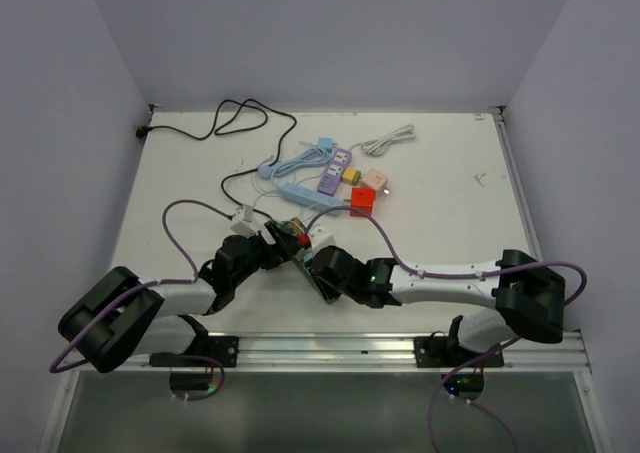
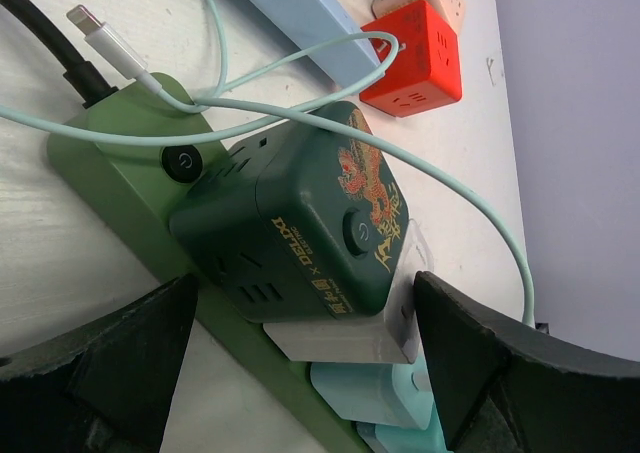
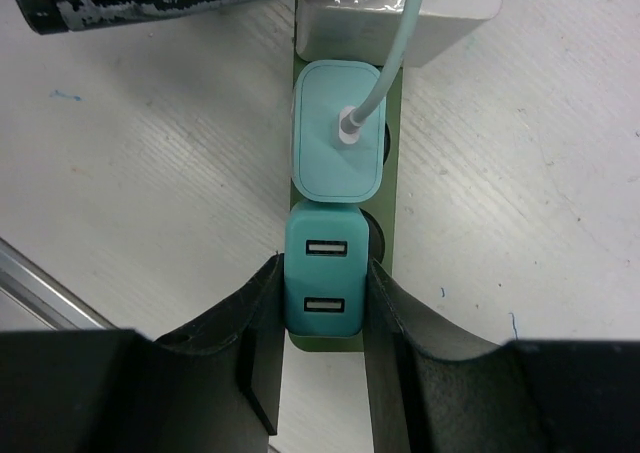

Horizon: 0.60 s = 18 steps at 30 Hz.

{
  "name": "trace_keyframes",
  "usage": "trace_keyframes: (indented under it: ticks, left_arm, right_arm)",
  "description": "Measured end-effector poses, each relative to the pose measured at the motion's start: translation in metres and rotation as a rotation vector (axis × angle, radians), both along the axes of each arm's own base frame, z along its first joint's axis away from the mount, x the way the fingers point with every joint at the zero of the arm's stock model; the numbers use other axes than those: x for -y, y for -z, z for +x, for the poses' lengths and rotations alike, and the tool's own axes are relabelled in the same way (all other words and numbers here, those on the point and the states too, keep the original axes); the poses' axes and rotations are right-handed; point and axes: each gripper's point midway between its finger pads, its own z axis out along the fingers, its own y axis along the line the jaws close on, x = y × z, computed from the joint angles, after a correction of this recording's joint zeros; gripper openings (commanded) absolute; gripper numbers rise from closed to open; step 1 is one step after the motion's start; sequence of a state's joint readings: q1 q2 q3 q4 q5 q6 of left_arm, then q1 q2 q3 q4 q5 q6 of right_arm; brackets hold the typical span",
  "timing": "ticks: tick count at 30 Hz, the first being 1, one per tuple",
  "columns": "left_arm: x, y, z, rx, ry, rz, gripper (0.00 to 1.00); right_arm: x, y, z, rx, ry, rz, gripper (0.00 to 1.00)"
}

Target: Pull the plug off the socket

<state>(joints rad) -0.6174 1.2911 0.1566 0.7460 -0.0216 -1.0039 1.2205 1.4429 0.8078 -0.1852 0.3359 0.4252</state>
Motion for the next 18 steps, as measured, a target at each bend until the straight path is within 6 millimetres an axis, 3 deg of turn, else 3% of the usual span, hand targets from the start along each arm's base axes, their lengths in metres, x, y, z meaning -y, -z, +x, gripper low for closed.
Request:
trace_keyframes:
  ticks: [7, 18]
  left_arm:
    - [0.002, 0.001, 0.0, 0.0, 0.006, -0.005, 0.9]
    - [0.004, 0.001, 0.002, 0.001, 0.005, -0.011, 0.9]
  right_arm:
    - [0.005, 0.001, 0.003, 0.008, 0.022, -0.032, 0.15]
    - [0.013, 0.003, 0.01, -0.125, 0.047, 0.126, 0.17]
